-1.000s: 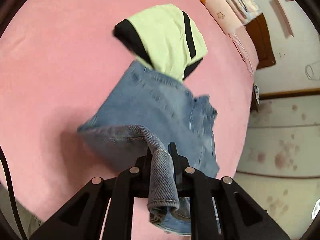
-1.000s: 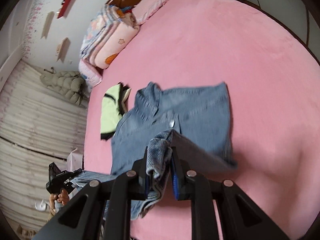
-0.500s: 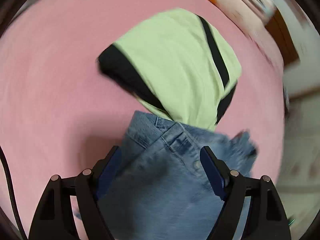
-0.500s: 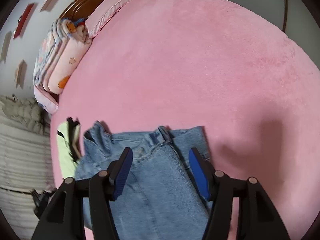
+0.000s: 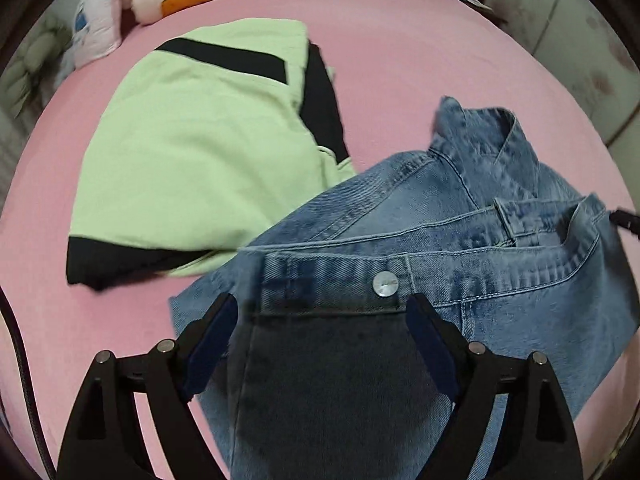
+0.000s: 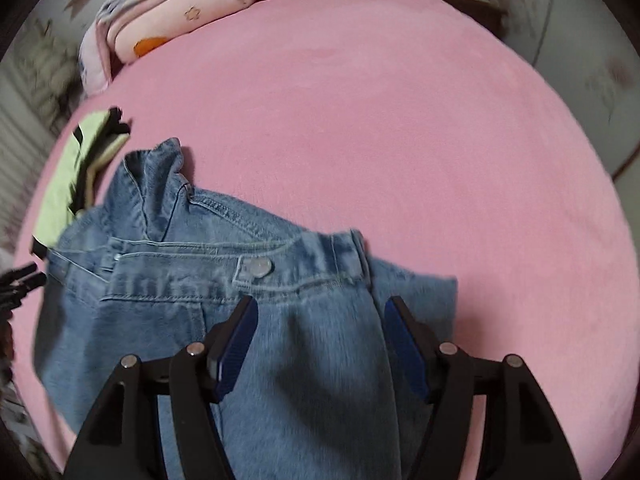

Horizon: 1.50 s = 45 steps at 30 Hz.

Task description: Fold large clothes

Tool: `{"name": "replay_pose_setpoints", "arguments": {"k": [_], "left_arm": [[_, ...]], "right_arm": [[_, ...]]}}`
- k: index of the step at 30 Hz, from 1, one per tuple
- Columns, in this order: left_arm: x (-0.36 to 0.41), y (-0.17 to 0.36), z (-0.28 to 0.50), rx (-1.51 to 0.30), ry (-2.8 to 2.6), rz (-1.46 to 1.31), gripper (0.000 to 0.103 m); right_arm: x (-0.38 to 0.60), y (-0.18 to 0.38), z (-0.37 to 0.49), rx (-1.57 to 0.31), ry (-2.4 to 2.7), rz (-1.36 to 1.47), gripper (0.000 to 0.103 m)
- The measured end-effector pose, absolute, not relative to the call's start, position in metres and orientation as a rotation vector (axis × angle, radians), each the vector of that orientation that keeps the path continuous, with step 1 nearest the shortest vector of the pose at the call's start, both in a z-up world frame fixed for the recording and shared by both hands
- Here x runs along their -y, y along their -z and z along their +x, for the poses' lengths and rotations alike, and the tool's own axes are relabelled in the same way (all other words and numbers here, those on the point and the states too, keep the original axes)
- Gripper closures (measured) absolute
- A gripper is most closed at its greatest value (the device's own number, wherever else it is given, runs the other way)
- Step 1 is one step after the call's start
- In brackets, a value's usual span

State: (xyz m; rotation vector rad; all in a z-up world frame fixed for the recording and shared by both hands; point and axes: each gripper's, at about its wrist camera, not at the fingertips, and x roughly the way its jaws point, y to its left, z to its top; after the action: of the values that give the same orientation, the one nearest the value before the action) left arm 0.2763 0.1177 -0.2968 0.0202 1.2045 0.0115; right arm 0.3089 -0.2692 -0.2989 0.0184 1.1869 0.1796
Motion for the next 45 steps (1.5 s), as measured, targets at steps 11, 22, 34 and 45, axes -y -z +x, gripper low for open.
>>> {"name": "replay_pose_setpoints", "arguments": {"k": [11, 22, 34, 45], "left_arm": [[-0.118, 0.328, 0.296, -1.212, -0.04, 0.059, 0.012], [-0.117, 0.339, 0.305, -1.206, -0.097, 0.091, 0.038], [-0.162, 0.34, 0.288, -1.277, -0.005, -0.045, 0.023], [-0.155, 0.347, 0.278, -1.253, 0.042, 0.041, 0.051]], "right_arm": [[0.241, 0.312, 0.33, -1.177, -0.207, -0.137, 0.037], [0.236, 0.332, 0.329, -1.19, -0.161, -0.216, 0.034], [0.26, 0.343, 0.325, -1.226, -0.236, -0.131, 0.035], [0.271, 0.333, 0.314, -1.178, -0.215, -0.056, 0.083]]}}
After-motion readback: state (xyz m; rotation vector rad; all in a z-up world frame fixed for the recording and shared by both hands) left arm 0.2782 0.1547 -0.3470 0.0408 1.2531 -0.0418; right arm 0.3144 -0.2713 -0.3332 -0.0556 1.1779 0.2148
